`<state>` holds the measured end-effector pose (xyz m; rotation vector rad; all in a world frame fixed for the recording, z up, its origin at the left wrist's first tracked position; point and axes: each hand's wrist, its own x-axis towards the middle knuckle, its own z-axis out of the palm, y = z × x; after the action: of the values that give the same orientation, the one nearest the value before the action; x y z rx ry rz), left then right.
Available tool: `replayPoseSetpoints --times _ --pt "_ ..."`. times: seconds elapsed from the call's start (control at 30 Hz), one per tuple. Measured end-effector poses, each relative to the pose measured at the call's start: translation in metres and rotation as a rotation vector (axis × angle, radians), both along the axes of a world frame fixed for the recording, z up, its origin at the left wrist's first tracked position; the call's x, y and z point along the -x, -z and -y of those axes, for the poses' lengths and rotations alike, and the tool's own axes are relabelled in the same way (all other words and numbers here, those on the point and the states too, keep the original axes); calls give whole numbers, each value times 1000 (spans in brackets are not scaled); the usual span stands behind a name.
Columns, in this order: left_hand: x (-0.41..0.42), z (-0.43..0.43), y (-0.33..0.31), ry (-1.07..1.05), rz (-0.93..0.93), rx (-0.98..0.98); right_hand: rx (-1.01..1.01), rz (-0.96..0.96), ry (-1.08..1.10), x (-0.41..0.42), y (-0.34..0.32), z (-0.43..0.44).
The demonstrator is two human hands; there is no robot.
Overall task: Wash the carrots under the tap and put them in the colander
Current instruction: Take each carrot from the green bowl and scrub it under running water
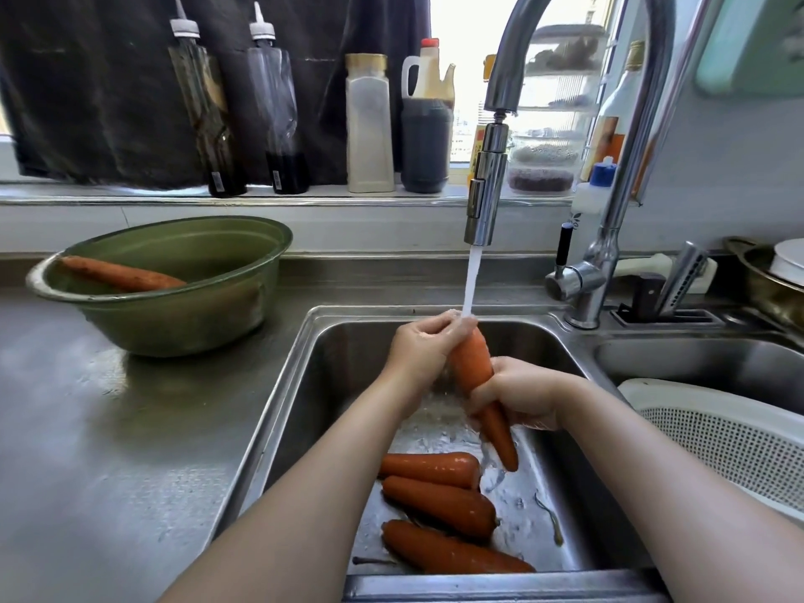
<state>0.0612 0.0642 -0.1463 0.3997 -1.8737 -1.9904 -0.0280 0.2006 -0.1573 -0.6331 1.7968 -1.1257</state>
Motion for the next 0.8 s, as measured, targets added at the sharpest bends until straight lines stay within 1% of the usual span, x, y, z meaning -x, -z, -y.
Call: replayPoseSetpoints --times 0.03,0.1,0.2,0.27,0.37,0.57,0.63,0.7,0.8 --pt "1 3 0 7 22 -23 -6 2 22 2 0 -1" --pt "2 10 0 102 29 -142 -9 32 42 4 0 -2" --pt "0 15 -1 213 7 -347 55 145 23 5 -2 -4" --pt "0 15 -1 251 -9 -423 98 166 -1 5 -5 -8" --pt "1 9 -3 242 27 -399 138 202 -44 7 -3 -12" --pt "9 3 1 154 87 -350 102 280 -188 12 -3 -16" --pt "7 8 0 188 100 -328 91 337 -181 16 -3 -18" --pt "3 10 -1 250 81 -368 92 386 -139 19 -3 -19" --pt "0 12 1 316 87 -360 124 338 -76 19 -3 -21"
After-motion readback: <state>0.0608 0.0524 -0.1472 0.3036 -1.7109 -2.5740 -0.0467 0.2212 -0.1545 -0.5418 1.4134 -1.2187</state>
